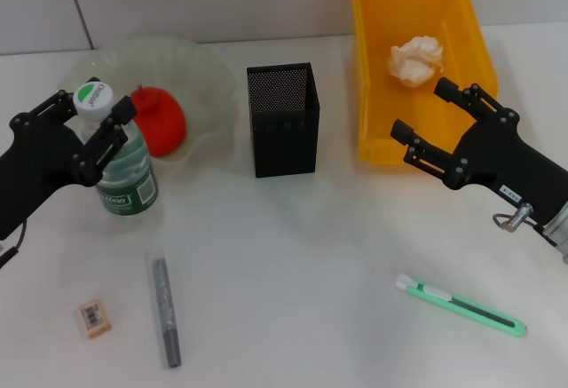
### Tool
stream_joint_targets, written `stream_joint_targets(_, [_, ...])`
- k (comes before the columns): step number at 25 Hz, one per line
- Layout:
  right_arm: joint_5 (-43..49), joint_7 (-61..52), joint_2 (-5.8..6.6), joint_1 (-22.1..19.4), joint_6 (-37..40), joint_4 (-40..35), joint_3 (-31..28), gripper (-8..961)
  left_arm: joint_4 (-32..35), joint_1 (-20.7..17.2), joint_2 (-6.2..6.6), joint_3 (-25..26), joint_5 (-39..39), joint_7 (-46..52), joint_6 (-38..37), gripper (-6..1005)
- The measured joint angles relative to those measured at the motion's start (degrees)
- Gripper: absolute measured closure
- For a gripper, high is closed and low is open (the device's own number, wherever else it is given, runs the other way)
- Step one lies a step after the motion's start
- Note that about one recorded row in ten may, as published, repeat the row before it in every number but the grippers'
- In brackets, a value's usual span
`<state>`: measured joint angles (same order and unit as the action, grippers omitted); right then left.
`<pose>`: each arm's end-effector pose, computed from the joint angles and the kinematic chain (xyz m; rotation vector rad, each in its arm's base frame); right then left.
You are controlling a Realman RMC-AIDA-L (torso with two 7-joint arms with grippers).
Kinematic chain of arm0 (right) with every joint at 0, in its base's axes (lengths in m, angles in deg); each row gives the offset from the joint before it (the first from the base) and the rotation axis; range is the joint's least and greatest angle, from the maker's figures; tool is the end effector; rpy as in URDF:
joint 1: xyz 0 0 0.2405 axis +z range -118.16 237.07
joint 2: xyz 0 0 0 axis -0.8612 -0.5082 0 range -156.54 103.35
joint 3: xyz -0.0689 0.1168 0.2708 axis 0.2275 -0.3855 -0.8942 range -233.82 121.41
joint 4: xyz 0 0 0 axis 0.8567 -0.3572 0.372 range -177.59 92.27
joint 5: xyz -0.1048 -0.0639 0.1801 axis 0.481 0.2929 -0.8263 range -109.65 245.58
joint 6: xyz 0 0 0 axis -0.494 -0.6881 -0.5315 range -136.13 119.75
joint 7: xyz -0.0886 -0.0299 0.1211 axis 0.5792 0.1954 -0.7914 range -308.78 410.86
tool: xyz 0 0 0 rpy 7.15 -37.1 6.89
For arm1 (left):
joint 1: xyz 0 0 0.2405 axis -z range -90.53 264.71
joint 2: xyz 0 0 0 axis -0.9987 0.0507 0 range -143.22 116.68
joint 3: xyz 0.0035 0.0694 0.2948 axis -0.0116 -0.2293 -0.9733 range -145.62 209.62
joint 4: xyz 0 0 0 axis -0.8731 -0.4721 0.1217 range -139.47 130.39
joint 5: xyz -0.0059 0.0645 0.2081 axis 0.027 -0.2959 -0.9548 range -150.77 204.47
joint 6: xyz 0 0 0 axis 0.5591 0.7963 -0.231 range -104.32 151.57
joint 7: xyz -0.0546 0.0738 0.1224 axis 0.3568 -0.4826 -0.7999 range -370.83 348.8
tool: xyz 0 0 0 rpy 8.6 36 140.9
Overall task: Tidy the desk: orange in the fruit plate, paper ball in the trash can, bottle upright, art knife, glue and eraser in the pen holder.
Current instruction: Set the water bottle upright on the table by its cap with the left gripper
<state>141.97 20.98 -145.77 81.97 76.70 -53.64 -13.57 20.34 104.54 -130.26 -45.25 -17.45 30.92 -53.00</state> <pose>0.3414 0.3208 -0.0459 -2.0888 0.3049 0.9309 -0.3239 0.3337 -0.0314 -2.1190 -0.3827 -1.0192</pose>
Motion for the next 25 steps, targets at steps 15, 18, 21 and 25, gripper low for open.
stream_joint_targets(15, [0.00,0.00,-0.09,0.07,0.00,0.00,0.00,123,-2.49,-0.43,-0.52,2.75,0.39,-1.88,-1.15,487])
stream_joint_targets(18, [0.00,0.00,-0.09,0.14,-0.08,0.00,0.00,123,-2.48,-0.64,-0.53,2.73,0.44,-1.97,-2.00,486])
stream_joint_targets(21, [0.00,0.00,-0.09,0.23,-0.37,0.00,0.00,123,-2.48,-0.92,-0.59,2.72,0.43,-2.02,-2.69,485])
stream_joint_targets(25, [0.00,0.00,-0.09,0.48,-0.73,0.00,0.00,123,-2.47,-1.59,-0.70,2.72,0.40,-2.24,-3.55,483])
